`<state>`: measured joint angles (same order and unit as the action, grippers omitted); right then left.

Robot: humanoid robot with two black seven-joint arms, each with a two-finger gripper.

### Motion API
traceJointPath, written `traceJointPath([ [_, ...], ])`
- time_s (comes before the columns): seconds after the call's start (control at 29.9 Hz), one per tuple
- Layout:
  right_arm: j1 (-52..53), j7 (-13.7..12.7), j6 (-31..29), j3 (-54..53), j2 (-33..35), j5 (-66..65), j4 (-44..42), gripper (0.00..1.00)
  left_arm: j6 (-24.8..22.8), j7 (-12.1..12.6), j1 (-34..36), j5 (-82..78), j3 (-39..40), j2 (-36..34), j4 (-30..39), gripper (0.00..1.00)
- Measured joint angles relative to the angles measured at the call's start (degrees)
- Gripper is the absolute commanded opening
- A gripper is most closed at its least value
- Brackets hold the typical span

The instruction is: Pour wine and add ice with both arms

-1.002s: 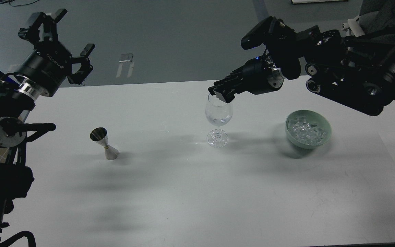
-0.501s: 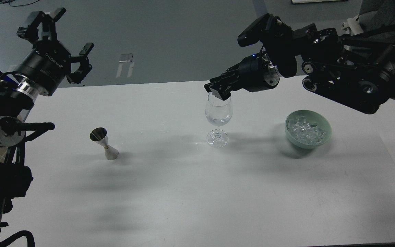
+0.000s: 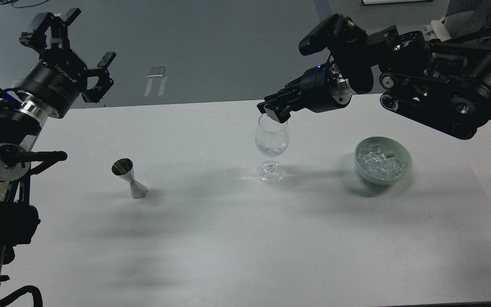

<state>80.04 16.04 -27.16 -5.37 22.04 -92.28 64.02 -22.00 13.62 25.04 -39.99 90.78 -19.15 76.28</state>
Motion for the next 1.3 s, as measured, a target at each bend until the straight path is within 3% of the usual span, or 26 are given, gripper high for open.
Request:
traceJointPath([
  [0.13, -0.05, 0.04, -0.06, 0.05, 0.01, 0.40, 0.06, 0.72, 0.02, 0.00, 0.00, 0.00, 0.02, -0.09, -0.01, 0.98],
  [0.23, -0.06, 0.05, -0.06, 0.05, 0.02, 0.44, 0.06, 0.73, 0.02, 0.00, 0.00, 0.00, 0.02, -0.09, -0.05, 0.98],
  [0.3, -0.06, 0.04, -0.06, 0.05, 0.03, 0.47, 0.06, 0.56, 0.02, 0.00, 0.02, 0.00, 0.02, -0.09, -0.07, 0.98],
  [0.5, -0.06, 0.01, -0.04, 0.09, 0.12, 0.53, 0.10, 0.42, 0.02, 0.00, 0.04, 0.00, 0.02, -0.09, -0.08, 0.98],
  [0.53, -0.06, 0.04, -0.04, 0.14, 0.25, 0.53, 0.11, 0.33, 0.02, 0.00, 0.04, 0.00, 0.02, -0.09, -0.08, 0.98],
  [0.6, -0.05, 0.38, -0.19, 0.22, 0.57, 0.53, 0.15, 0.25, 0.02, 0.00, 0.04, 0.00, 0.02, -0.09, -0.08, 0.98],
  [0.67, -0.04, 0.79, -0.56, 0.38, 0.76, 0.53, 0.26, 0.00, 0.02, 0.00, 0.04, 0.00, 0.02, -0.10, -0.08, 0.98],
  [0.94, 0.20, 2.84, -0.84, 1.46, 1.67, 0.44, 0.32, 0.00, 0.02, 0.00, 0.25, -0.01, 0.01, -0.17, -0.08, 0.98],
  [0.97, 0.20, 2.93, -0.84, 1.48, 1.68, 0.44, 0.32, 0.14, 0.02, 0.00, 0.25, -0.03, 0.01, -0.17, -0.08, 0.98],
  [1.0, 0.20, 2.97, -0.84, 1.49, 1.68, 0.44, 0.31, 0.14, 0.02, 0.00, 0.25, -0.04, 0.01, -0.17, -0.08, 0.98],
  [1.1, 0.20, 2.98, -0.84, 1.50, 1.69, 0.44, 0.21, 0.32, 0.02, 0.00, 0.29, -0.07, 0.01, -0.14, -0.08, 0.98],
  [1.3, 0.10, 2.88, -0.84, 1.50, 1.69, 0.44, 0.16, 0.40, 0.03, 0.00, 0.37, -0.09, -0.01, 0.03, -0.08, 0.98],
])
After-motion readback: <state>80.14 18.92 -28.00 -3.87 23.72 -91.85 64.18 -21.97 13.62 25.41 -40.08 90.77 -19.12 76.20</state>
